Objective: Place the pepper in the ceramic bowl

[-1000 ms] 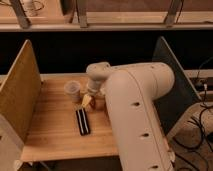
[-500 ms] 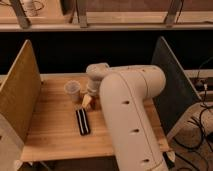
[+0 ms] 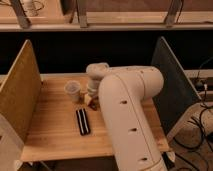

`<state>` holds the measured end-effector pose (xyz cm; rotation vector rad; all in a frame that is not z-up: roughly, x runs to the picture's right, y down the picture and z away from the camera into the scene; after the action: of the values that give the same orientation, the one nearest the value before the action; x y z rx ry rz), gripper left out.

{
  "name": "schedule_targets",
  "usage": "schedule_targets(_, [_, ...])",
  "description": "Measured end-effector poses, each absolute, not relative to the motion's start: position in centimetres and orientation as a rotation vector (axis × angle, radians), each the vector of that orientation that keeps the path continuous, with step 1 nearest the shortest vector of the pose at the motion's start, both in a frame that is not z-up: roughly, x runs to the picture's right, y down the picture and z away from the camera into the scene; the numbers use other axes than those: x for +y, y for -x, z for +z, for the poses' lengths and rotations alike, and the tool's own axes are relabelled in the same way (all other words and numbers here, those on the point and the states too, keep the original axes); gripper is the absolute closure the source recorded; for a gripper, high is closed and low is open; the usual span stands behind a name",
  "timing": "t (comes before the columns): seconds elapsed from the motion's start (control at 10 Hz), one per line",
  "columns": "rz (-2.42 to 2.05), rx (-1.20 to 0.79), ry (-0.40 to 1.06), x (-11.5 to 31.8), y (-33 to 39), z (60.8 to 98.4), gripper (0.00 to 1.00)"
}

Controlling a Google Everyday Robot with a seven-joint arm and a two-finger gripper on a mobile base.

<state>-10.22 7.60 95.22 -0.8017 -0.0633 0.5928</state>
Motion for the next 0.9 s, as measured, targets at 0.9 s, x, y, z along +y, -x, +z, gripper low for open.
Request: schedule_targets(0.9, [0.618, -0.172, 0.669, 2.0, 9.7, 92.4, 1.00])
